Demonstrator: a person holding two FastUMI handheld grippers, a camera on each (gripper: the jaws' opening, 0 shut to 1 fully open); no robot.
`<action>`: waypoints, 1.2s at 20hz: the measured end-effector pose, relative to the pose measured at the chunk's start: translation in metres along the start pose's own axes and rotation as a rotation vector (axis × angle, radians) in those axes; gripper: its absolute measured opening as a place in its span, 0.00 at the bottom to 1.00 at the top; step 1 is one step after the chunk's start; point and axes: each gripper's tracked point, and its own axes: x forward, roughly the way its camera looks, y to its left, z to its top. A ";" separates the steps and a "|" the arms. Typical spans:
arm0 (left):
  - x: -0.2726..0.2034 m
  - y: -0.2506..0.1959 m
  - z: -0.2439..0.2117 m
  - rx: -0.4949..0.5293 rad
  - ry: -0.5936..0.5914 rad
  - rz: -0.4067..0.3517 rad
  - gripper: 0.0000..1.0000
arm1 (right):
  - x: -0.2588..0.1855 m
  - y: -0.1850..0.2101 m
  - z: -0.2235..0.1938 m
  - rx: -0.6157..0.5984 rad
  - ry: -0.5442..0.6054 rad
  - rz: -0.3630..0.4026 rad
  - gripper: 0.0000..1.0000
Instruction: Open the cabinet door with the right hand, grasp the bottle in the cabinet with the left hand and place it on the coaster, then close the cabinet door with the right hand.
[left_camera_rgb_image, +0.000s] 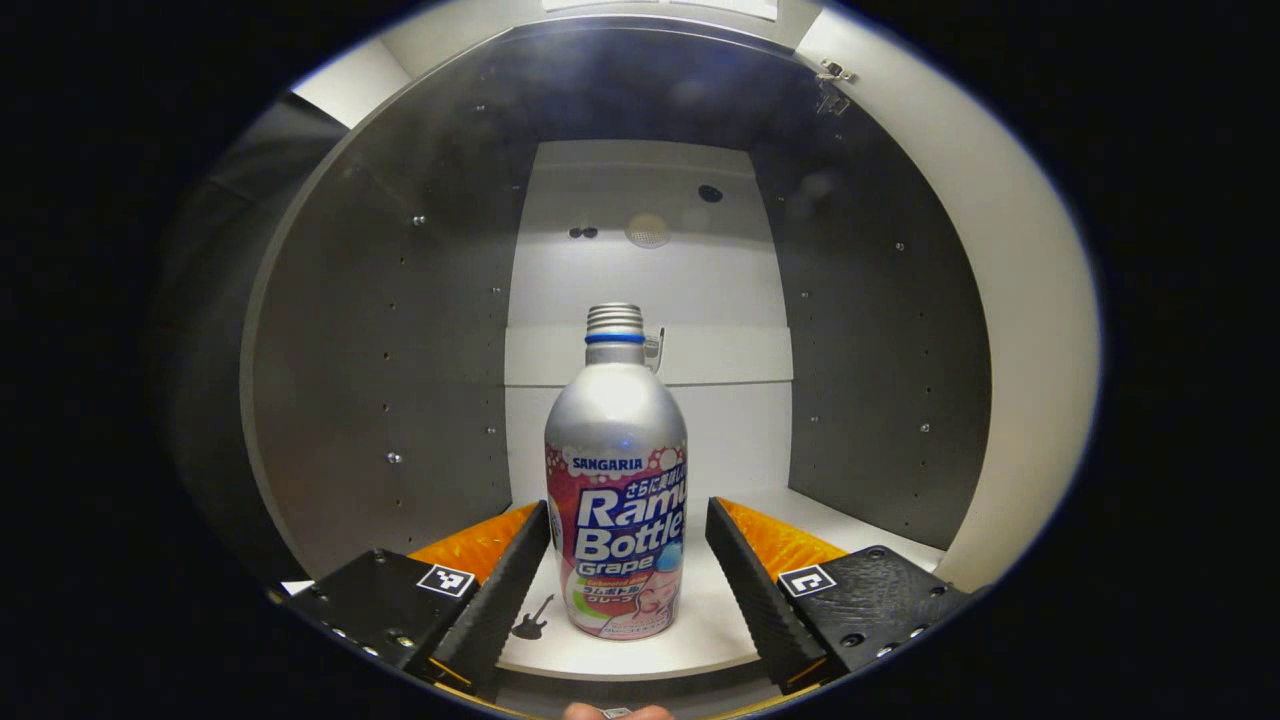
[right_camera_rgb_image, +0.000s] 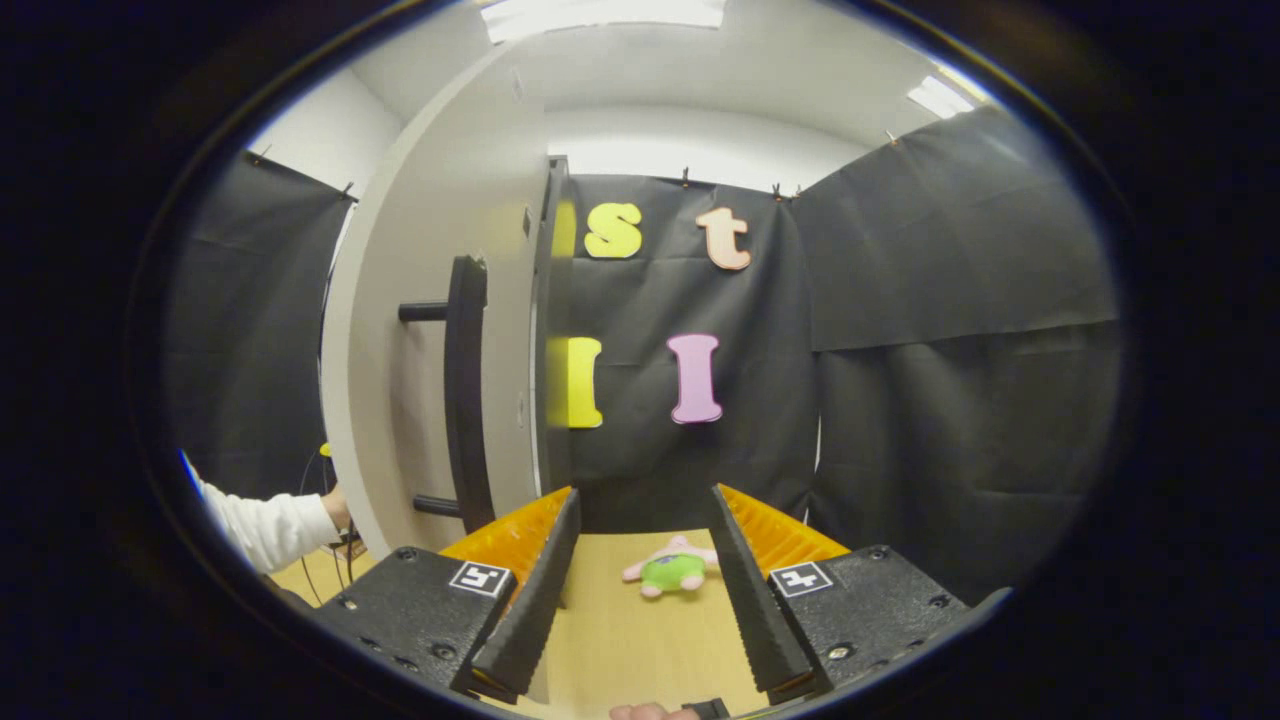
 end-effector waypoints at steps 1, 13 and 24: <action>0.001 0.002 0.000 -0.005 0.002 0.007 0.80 | -0.001 -0.002 0.000 0.005 -0.003 -0.004 0.80; -0.037 0.011 0.022 0.032 -0.054 -0.025 0.71 | 0.004 0.004 -0.003 0.054 -0.001 0.020 0.81; -0.169 0.049 -0.010 0.078 -0.076 0.015 0.71 | 0.009 0.017 -0.002 0.084 -0.011 0.064 0.80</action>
